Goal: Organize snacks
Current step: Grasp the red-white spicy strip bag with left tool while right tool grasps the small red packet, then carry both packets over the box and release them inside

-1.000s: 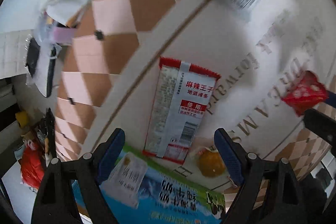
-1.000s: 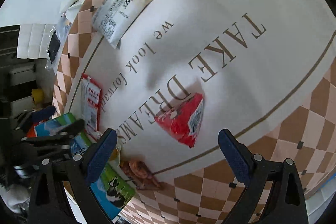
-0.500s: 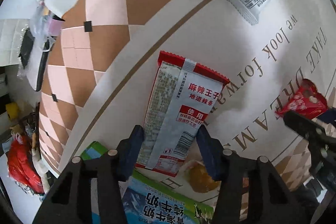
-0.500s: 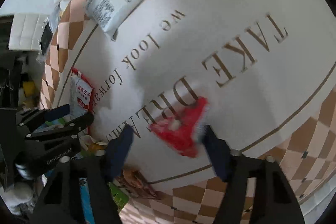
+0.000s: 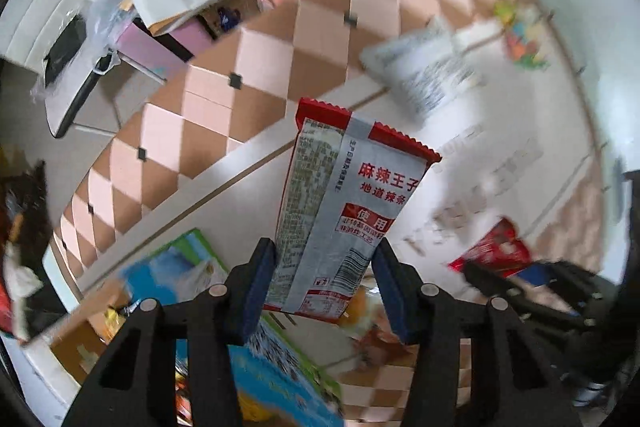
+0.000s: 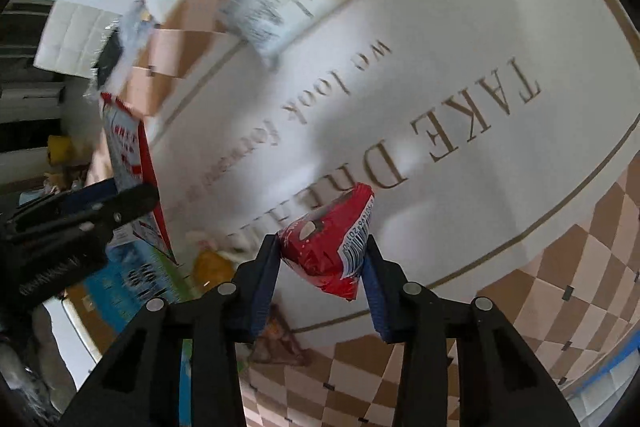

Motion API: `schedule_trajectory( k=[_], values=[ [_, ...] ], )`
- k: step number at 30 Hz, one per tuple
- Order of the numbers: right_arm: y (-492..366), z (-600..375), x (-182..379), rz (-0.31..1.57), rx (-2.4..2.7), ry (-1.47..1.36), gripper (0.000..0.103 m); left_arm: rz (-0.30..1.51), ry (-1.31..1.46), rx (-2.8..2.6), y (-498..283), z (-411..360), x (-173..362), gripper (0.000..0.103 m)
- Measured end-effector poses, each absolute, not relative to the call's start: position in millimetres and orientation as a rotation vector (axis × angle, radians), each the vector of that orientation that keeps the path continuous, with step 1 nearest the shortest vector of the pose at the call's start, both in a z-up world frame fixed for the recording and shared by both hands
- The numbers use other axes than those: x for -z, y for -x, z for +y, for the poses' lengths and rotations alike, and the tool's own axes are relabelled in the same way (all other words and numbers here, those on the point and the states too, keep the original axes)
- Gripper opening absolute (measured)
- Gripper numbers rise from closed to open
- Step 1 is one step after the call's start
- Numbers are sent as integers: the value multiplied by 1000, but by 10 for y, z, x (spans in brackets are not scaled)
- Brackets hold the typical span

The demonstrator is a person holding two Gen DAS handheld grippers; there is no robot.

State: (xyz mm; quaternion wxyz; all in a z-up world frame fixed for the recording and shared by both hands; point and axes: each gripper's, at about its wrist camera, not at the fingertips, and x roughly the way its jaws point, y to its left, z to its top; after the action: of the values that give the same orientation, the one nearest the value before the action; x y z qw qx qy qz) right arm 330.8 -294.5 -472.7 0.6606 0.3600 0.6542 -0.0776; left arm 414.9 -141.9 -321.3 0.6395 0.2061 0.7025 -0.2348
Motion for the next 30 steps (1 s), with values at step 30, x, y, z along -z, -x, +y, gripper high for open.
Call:
schedule_trajectory(
  k=[30],
  values=[
    [-3627, -500, 3455, 1473, -224, -388, 42, 1562, 71, 91, -3910, 2224, 2490, 47]
  ],
)
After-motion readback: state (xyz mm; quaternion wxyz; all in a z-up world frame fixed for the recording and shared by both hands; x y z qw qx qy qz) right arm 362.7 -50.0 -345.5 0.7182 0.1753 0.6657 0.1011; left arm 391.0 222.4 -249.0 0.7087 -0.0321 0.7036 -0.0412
